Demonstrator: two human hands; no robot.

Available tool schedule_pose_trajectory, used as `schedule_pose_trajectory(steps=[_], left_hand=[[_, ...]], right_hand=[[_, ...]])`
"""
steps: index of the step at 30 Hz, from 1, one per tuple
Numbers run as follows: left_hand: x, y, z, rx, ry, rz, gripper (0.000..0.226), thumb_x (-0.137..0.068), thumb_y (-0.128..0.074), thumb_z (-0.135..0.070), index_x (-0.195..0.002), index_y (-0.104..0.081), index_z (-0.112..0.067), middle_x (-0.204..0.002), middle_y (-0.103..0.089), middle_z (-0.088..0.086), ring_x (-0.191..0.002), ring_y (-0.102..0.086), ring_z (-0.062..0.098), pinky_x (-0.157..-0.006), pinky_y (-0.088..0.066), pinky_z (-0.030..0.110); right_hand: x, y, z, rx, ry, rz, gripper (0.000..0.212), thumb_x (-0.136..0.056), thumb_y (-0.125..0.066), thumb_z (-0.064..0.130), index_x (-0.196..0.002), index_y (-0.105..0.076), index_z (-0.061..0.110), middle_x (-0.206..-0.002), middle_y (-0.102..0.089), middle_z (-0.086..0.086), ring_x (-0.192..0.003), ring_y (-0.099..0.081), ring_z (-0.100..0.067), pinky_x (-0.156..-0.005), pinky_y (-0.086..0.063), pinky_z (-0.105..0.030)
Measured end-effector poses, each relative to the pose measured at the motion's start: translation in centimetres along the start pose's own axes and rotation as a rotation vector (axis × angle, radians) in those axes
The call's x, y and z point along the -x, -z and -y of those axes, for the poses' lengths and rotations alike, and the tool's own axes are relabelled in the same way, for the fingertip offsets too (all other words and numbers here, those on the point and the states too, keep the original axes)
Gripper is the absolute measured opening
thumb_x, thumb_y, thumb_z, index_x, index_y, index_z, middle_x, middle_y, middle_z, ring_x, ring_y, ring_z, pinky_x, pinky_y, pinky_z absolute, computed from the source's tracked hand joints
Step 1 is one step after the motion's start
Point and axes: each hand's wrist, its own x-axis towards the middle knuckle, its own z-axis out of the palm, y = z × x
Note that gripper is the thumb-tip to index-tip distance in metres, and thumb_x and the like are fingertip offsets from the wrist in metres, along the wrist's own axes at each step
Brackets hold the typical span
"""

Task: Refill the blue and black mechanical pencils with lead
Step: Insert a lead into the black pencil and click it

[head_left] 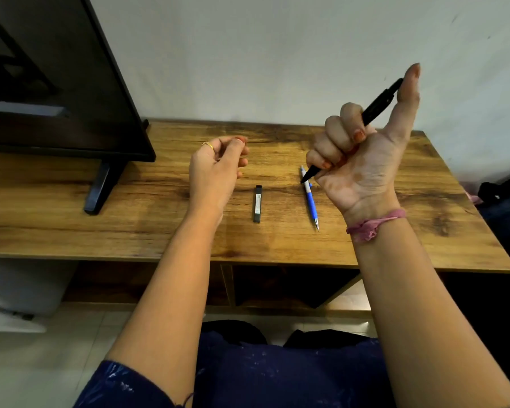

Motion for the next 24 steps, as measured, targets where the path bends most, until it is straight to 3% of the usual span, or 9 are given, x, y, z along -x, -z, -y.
schedule_pose_trajectory(steps=[24], left_hand=[[0.0,0.2,0.0,-0.016,-0.011,-0.022,0.013,-0.092,-0.056,-0.019,-0.093,-0.069,-0.019,-0.081,-0.070,-0.009,-0.068,-0.062,-0.002,-0.059,-0.050,0.016]], right_hand=[[0.0,-0.5,-1.2,0.064,-0.089,-0.074,0.059,-0.088,-0.032,0.068,-0.050,-0.023,0.024,-0.041,-0.016,0.009,-0.039,-0.007,-0.010,-0.042,-0.006,-0.022]])
